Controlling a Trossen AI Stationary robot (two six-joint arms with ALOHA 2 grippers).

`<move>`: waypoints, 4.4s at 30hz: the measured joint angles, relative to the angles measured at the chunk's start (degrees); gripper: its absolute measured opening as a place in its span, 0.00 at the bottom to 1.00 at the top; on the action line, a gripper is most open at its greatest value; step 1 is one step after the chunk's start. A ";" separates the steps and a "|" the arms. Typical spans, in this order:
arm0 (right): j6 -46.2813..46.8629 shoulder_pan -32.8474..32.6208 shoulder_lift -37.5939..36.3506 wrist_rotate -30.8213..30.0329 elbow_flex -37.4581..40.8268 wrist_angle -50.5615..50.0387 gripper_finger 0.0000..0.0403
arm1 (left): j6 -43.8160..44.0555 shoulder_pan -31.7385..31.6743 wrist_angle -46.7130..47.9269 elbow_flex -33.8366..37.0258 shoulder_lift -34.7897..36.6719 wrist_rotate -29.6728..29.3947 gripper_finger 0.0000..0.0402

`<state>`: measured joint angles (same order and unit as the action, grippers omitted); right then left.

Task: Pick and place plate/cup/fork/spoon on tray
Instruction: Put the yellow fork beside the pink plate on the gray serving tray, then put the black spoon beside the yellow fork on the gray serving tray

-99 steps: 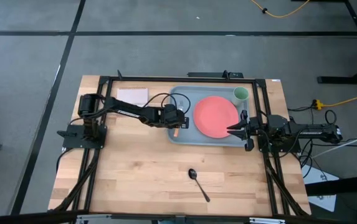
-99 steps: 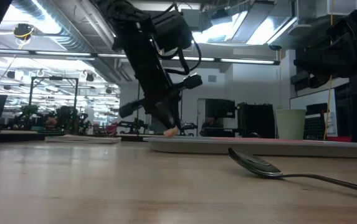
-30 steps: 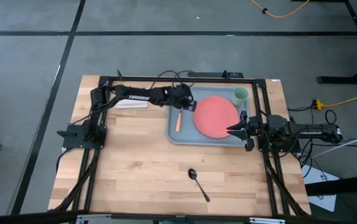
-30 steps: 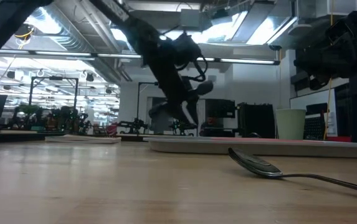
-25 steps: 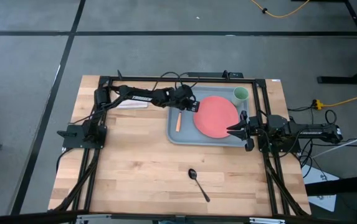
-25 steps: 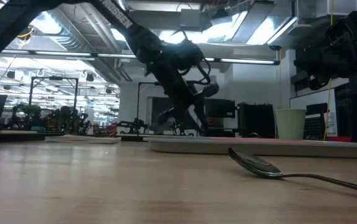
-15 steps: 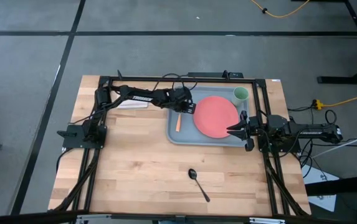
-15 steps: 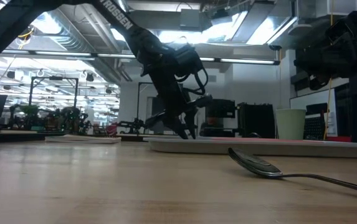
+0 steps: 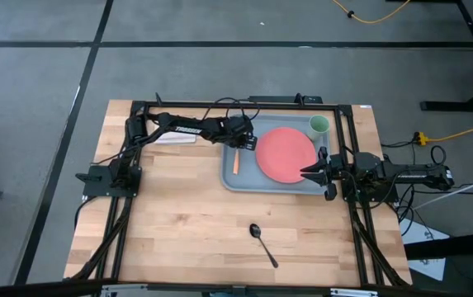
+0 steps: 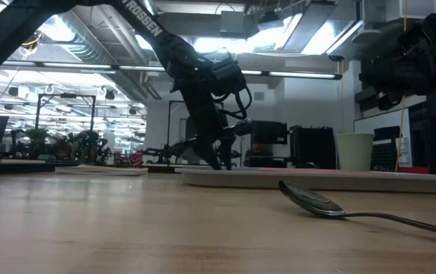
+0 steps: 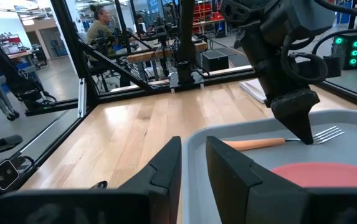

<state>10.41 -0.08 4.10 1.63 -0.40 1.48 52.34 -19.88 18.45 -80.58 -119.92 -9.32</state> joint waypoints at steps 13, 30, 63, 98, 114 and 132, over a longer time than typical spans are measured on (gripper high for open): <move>0.02 0.00 0.02 0.04 0.00 0.00 0.20 | -0.39 -0.02 0.42 0.00 0.07 -1.71 0.21; 1.68 0.00 0.70 0.68 -0.04 -0.08 0.20 | -14.38 7.84 7.00 -13.28 4.66 6.67 0.21; 5.84 0.02 1.52 1.52 -0.02 0.33 0.20 | -37.80 38.53 -26.01 -5.42 -7.18 1.67 0.21; 2.56 -0.10 1.90 1.52 -0.02 0.27 0.20 | -61.99 42.93 -25.30 -10.49 -11.44 11.41 0.21; 2.79 -0.11 1.90 1.58 -0.02 0.28 0.20 | -62.07 42.90 -25.57 -10.46 -11.58 8.69 0.21; 2.71 -0.11 1.90 1.60 -0.02 0.28 0.20 | -62.01 42.88 -25.04 -10.47 -11.82 8.45 0.21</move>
<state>13.13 -0.19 6.00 3.22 -0.43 1.76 -9.67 23.00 -6.59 -91.05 -131.74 -0.87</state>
